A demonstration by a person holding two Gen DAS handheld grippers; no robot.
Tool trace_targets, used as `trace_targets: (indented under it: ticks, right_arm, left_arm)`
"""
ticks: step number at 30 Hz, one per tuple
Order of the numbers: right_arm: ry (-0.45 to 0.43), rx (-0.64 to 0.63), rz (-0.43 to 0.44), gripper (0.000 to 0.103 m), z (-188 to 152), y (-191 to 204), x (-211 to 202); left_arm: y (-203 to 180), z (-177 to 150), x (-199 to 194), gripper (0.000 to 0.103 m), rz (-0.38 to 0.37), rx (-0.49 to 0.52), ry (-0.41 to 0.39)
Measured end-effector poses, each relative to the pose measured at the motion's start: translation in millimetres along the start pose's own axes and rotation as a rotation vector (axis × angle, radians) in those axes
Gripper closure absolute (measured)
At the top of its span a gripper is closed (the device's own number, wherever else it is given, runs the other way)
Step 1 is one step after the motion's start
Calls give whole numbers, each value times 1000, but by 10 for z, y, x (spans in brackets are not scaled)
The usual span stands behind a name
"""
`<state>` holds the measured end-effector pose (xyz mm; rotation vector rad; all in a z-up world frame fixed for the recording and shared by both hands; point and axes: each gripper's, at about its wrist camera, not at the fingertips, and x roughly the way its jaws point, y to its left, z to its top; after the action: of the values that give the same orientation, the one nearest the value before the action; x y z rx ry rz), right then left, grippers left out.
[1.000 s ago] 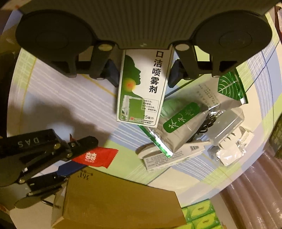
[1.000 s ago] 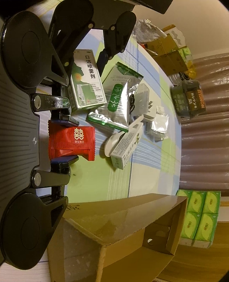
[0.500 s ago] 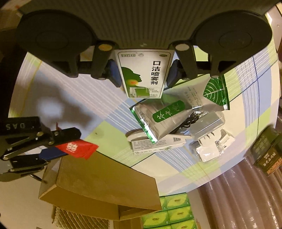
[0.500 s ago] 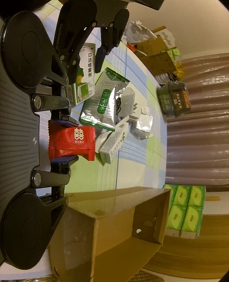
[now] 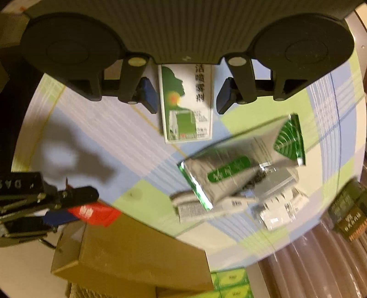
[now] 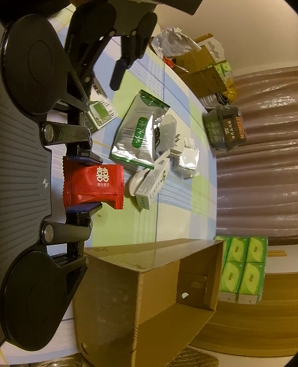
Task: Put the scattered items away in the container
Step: 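Lift the red packet with the right gripper while the left grasps the white-green medicine box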
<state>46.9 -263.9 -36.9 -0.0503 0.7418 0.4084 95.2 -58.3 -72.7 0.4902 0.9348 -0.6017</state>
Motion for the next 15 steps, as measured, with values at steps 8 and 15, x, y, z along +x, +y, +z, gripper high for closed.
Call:
trace_targets:
  ticks: [8, 15]
  right_arm:
    - [9, 14, 2, 71, -17, -54, 63]
    - [2, 19, 2, 71, -7, -79, 52]
  left_arm:
    - [18, -27, 217, 46, -14, -25, 44]
    - [38, 14, 170, 53, 20, -48, 3]
